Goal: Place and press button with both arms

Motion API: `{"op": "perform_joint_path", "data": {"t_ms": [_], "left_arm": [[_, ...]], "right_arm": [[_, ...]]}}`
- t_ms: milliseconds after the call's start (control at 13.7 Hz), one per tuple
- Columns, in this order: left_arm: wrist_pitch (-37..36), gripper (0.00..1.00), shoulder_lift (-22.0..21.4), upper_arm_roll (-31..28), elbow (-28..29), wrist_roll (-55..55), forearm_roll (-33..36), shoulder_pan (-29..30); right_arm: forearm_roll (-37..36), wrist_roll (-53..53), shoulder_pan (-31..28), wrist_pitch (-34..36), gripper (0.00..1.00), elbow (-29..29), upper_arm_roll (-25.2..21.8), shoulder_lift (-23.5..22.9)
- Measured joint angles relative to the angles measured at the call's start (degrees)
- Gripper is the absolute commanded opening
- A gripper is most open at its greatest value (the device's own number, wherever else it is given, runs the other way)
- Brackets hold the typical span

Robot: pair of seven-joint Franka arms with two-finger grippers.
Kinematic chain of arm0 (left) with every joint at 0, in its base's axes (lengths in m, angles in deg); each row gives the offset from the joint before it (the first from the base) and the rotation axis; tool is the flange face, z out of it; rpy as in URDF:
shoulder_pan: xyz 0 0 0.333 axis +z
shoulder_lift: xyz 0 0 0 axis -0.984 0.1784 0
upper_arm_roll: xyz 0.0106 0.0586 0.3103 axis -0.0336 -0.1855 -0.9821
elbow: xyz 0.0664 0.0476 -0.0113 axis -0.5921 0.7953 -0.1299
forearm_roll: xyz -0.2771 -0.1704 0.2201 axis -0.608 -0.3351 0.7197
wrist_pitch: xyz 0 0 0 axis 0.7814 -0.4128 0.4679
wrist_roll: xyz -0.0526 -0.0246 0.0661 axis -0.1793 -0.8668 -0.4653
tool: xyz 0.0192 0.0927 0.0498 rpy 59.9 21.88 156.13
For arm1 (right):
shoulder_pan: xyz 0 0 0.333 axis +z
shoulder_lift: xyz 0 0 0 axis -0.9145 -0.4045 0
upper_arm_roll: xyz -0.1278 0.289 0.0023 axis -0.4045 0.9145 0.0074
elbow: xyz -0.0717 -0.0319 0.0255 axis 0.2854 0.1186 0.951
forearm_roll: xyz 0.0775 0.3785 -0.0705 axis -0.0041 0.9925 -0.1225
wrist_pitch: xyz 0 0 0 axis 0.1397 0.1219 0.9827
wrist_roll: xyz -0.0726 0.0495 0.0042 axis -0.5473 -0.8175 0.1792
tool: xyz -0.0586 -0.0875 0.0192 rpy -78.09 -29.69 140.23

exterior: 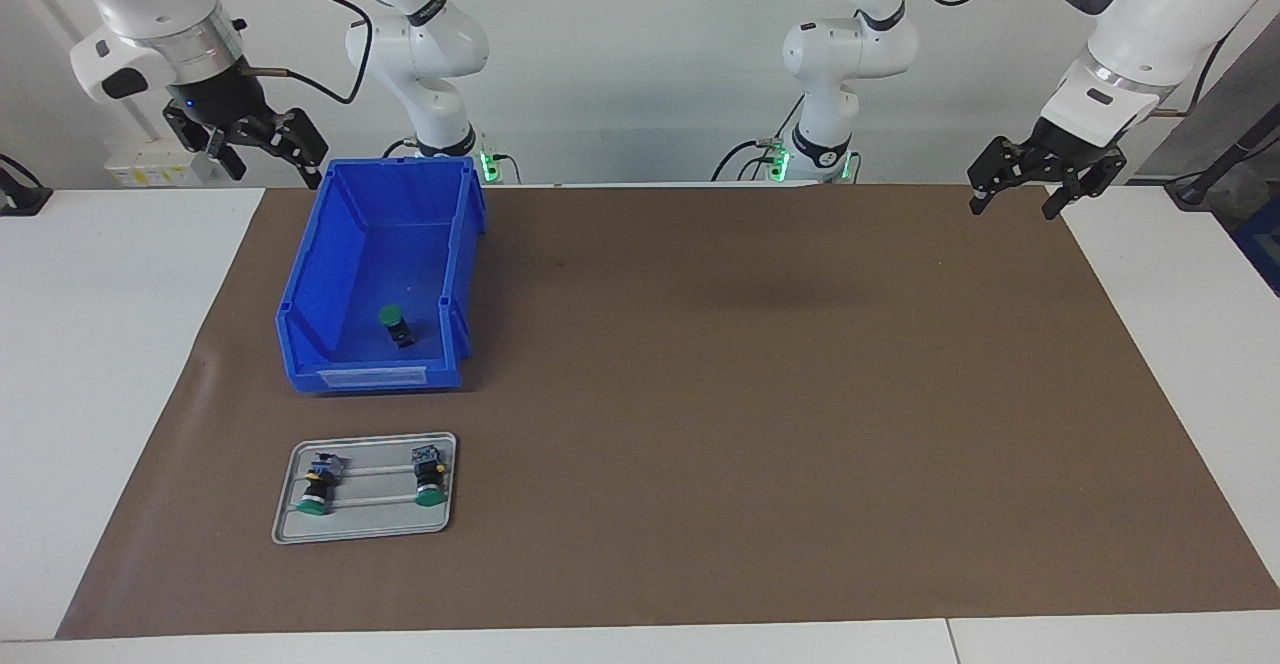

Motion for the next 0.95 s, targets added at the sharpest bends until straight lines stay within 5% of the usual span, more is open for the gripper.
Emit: {"op": "perform_joint_path", "data": {"t_ms": [949], "left_arm": [[0.0,1.00,0.0,0.0,0.0,0.0,0.0,0.0]], "right_arm": [[-1.4,0.0,2.2,-3.0,1.00,2.4,-0.7,0.1]]}}
